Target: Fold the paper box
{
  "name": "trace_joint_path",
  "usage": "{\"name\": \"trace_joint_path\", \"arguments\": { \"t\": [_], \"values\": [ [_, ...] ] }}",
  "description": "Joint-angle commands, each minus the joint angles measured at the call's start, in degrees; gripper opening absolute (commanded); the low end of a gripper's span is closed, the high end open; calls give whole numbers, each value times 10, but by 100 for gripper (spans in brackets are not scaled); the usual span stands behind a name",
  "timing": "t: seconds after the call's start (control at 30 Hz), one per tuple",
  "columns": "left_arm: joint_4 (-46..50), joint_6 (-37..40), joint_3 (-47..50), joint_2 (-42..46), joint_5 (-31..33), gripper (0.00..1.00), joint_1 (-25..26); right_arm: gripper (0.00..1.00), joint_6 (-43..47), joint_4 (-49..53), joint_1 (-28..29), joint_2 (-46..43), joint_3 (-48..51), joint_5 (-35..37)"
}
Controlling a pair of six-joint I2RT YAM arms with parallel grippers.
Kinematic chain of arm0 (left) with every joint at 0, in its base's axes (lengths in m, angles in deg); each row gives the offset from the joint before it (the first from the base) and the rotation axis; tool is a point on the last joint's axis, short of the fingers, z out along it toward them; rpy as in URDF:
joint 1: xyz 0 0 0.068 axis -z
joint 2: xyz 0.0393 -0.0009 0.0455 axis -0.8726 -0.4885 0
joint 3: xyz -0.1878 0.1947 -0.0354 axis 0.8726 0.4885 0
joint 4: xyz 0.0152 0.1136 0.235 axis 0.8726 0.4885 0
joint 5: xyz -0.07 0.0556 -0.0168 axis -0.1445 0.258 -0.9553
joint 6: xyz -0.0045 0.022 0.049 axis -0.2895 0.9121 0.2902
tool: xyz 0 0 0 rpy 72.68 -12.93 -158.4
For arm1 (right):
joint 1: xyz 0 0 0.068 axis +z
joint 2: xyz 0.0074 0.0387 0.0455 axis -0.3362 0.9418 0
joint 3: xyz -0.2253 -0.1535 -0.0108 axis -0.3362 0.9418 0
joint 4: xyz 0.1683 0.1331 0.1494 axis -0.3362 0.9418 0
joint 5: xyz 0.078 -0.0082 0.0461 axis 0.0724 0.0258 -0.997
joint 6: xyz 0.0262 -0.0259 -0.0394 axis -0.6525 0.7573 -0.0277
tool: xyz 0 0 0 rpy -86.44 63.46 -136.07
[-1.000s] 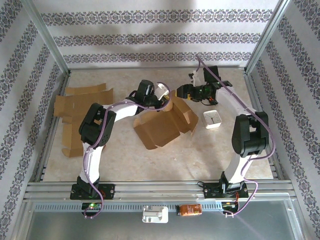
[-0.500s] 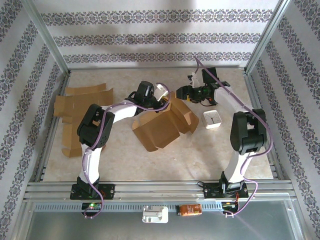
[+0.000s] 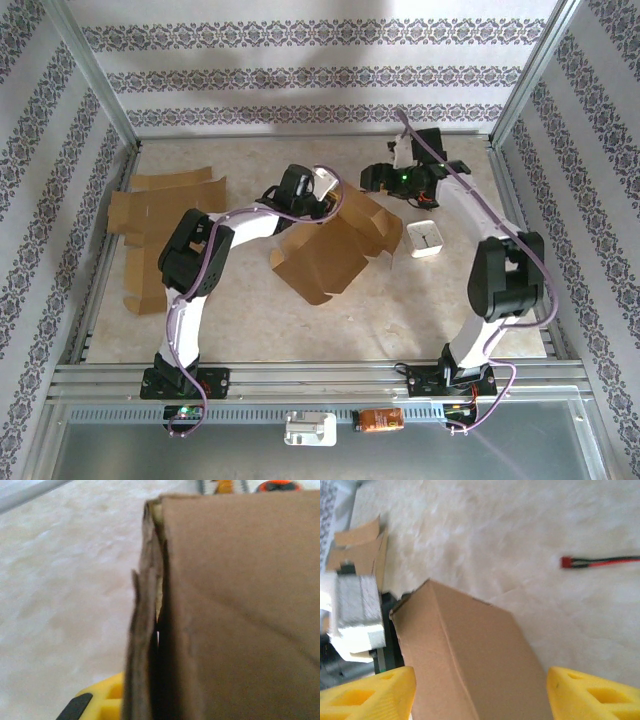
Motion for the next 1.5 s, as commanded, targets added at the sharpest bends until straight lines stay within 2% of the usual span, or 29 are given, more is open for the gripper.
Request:
{"name": "trace_joint_path", "arguments": {
  "t": [0.0, 0.13, 0.2, 0.33, 0.5, 0.63, 0.73, 0.83, 0.9, 1.0, 1.07, 1.13, 1.2, 1.37, 1.47],
  "values": [
    [-5, -56, 48, 34, 160, 0, 17, 70, -93, 33, -3, -53, -15, 122],
    [-2, -120, 84, 56, 258, 0, 41, 68, -222, 64, 1, -93, -7, 158],
    [-15, -150, 104, 68, 281, 11, 53, 68, -256, 60, 9, -117, 11, 168],
    [-50, -183, 134, 87, 292, 22, 70, 68, -267, 67, 21, -141, 26, 182],
    [-81, -191, 163, 133, 280, 46, 77, 67, -264, 95, 37, -151, 25, 188],
    [-60, -208, 184, 183, 263, 53, 76, 66, -272, 112, 57, -159, 21, 213],
    [9, -238, 190, 245, 239, 56, 75, 65, -282, 126, 72, -166, 23, 240],
    [180, -308, 124, 283, 194, 55, 51, 63, -304, 118, 80, -169, 43, 246],
    [285, -356, 67, 276, 134, 53, 18, 62, -312, 114, 84, -162, 51, 246],
    [355, -385, 1, 243, 19, 52, -37, 61, -321, 94, 88, -146, 64, 237],
    [378, -379, -45, 204, -71, 53, -62, 60, -324, 72, 87, -130, 71, 219],
    [405, -358, -95, 161, -119, 53, -72, 60, -325, 57, 88, -111, 70, 206],
    [406, -338, -125, 136, -139, 58, -73, 59, -322, 48, 90, -91, 64, 198],
    [349, -353, -155, 83, -169, 71, -72, 58, -329, 28, 93, -63, 67, 200],
    [299, -382, -154, 53, -184, 72, -73, 55, -333, 9, 94, -53, 75, 193]
  ]
}}
